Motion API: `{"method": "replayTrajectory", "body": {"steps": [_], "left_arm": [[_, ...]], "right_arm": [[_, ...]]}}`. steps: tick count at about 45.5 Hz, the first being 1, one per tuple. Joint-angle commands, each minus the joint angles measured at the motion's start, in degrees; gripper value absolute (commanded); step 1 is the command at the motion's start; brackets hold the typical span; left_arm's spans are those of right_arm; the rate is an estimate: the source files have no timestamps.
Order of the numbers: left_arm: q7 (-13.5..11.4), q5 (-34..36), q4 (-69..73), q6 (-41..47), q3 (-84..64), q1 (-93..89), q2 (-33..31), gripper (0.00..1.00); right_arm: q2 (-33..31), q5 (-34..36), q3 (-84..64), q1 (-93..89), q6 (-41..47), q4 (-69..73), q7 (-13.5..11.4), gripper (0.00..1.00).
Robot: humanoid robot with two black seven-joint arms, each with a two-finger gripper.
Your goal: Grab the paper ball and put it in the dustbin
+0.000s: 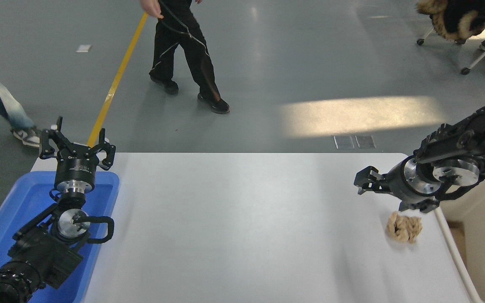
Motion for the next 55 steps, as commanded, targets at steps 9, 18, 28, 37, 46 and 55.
{"method": "replayTrajectory", "body": {"steps": [9, 18, 28, 37, 46, 55], "left_arm": [[-0.08, 0.02, 0.04, 0.00, 0.00, -0.01, 0.00, 0.99], [0.01, 0.02, -0.04, 0.00, 0.00, -0.01, 0.00, 0.99], [0.01, 0.02, 0.04, 0.00, 0.00, -0.01, 0.00, 0.99], [0.01, 0.02, -0.04, 0.00, 0.09, -0.01, 0.00, 0.99], [0.01, 0.02, -0.04, 0.00, 0.09, -0.01, 0.00, 0.99], [0.01, 0.02, -0.04, 0.00, 0.09, -0.01, 0.00, 0.99]], "right_arm": [[-0.16, -7.65, 5.12, -21.10, -1.28, -19.38, -0.10, 0.99], [-1.40, -8.18, 4.06, -24.52, -1.28, -24.30, -0.10, 0.99], [-0.25, -8.18, 3.97, -27.95, -1.20, -29.05, -0.36, 0.99], [0.18, -8.09, 3.97, -29.10, -1.20, -30.10, -0.36, 0.93], [1.50, -7.74, 4.06, -30.42, -1.20, -31.51, -0.62, 0.50], [1.59, -7.13, 4.06, -30.33, -0.93, -31.51, -1.24, 0.00]]}}
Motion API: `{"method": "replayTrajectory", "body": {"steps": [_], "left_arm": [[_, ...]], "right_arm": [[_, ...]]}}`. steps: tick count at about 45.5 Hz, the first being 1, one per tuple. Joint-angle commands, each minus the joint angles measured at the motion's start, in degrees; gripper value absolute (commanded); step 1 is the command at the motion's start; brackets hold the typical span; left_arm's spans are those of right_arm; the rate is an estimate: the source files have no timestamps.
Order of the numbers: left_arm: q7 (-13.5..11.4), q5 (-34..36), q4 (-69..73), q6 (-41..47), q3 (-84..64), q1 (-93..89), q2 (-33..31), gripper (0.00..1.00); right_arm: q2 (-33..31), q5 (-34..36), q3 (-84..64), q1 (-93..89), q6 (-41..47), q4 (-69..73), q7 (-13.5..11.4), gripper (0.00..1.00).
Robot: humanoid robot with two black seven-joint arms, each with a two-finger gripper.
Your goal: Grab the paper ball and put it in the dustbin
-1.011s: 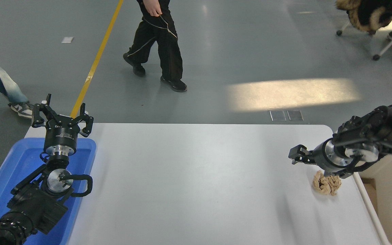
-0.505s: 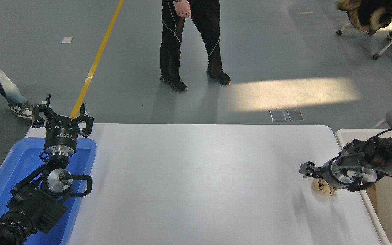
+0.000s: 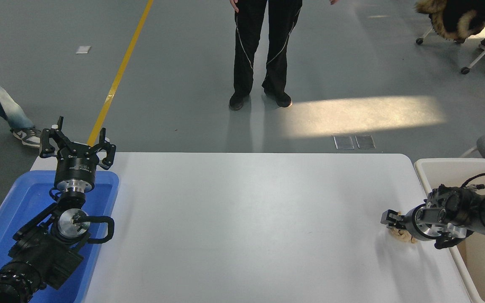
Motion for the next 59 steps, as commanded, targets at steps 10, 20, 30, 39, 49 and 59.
{"method": "replayTrajectory", "body": {"steps": [10, 20, 30, 39, 49, 59], "left_arm": [[-0.01, 0.00, -0.01, 0.00, 0.01, 0.00, 0.00, 0.99], [-0.01, 0.00, -0.01, 0.00, 0.01, 0.00, 0.00, 0.99], [-0.01, 0.09, 0.08, 0.00, 0.01, 0.00, 0.00, 0.99], [-0.01, 0.00, -0.01, 0.00, 0.01, 0.09, 0.00, 0.99], [-0.01, 0.00, -0.01, 0.00, 0.01, 0.09, 0.00, 0.99], [-0.01, -0.09, 0.08, 0.08, 0.01, 0.09, 0.00, 0.99]], "right_arm": [[0.12, 0.81, 0.20, 1.15, 0.01, 0.26, -0.47, 0.00], [-6.55, -1.12, 0.02, 14.32, 0.19, 17.90, -0.38, 0.00], [-14.73, -9.65, -4.62, 39.71, 1.06, 47.17, -0.38, 0.00], [-14.91, -8.51, -10.96, 65.64, 11.41, 56.76, 0.32, 0.00], [-13.68, 0.28, -11.05, 86.48, 31.55, 56.76, 0.93, 0.00], [-12.97, 0.55, -10.96, 92.91, 37.63, 56.76, 0.93, 0.00]]}}
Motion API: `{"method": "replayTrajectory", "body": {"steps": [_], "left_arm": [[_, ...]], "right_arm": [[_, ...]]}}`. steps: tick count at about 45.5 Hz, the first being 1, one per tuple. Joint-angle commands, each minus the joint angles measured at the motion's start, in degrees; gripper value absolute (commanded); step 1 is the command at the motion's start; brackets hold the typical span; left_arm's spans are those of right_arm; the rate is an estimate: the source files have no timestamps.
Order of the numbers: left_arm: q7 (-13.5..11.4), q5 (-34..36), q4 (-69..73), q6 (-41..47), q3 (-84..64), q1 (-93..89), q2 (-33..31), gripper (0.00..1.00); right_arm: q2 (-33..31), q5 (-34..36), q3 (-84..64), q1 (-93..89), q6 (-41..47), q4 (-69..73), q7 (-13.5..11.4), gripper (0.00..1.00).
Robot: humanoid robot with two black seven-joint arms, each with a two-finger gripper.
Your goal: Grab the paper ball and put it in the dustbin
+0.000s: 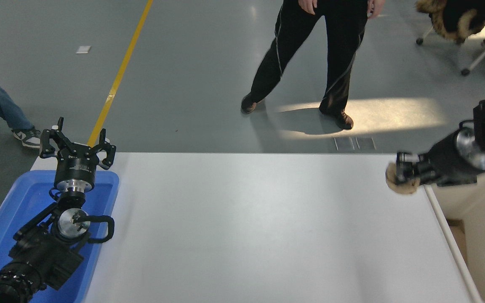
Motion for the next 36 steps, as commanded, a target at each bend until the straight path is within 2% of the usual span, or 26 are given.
{"method": "replayTrajectory", "body": {"steps": [1, 14, 22, 36], "left_arm": [[0.01, -0.06, -0.03, 0.09, 0.00, 0.04, 0.00, 0.99], [0.01, -0.06, 0.06, 0.00, 0.00, 0.04, 0.00, 0.99], [0.01, -0.06, 0.05, 0.09, 0.00, -0.05, 0.00, 0.99], [0.01, -0.06, -0.03, 0.00, 0.00, 0.04, 0.00, 0.99]], "right_arm": [[0.42, 1.92, -0.61, 11.82, 9.30, 1.84, 0.20, 0.00], [0.68, 1.75, -0.96, 6.82, 5.71, 1.84, 0.02, 0.00], [0.33, 0.87, -5.35, -5.92, -5.27, -0.85, -0.42, 0.00], [-1.08, 2.10, -5.27, -36.77, -24.44, -18.51, -0.59, 0.00]]}}
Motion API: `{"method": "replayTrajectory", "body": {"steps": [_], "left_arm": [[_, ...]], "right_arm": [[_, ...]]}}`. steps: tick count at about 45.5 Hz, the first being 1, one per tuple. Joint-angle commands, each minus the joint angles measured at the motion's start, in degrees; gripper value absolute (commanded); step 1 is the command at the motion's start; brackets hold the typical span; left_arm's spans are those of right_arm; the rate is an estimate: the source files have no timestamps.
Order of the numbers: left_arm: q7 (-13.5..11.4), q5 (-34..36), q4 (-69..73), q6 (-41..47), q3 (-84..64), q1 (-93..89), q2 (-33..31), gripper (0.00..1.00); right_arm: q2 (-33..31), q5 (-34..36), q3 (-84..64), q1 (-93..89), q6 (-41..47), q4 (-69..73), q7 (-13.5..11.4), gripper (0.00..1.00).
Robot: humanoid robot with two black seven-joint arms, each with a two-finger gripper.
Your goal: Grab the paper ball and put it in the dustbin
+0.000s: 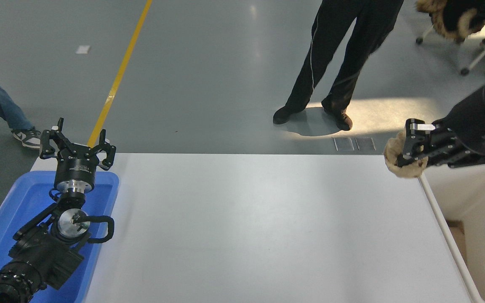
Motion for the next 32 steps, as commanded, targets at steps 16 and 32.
{"method": "replayTrajectory", "body": {"steps": [16, 32], "left_arm": [[0.00, 0.09, 0.02, -0.07, -0.09, -0.03, 0.00, 0.99], [0.00, 0.09, -0.07, -0.07, -0.09, -0.03, 0.00, 0.99]], "right_arm": [[-4.05, 12.94, 7.47, -50.34, -17.04, -41.23, -0.25, 0.00], [0.15, 15.85, 19.94, -82.31, -18.71, -73.90, -0.77, 0.00]]}}
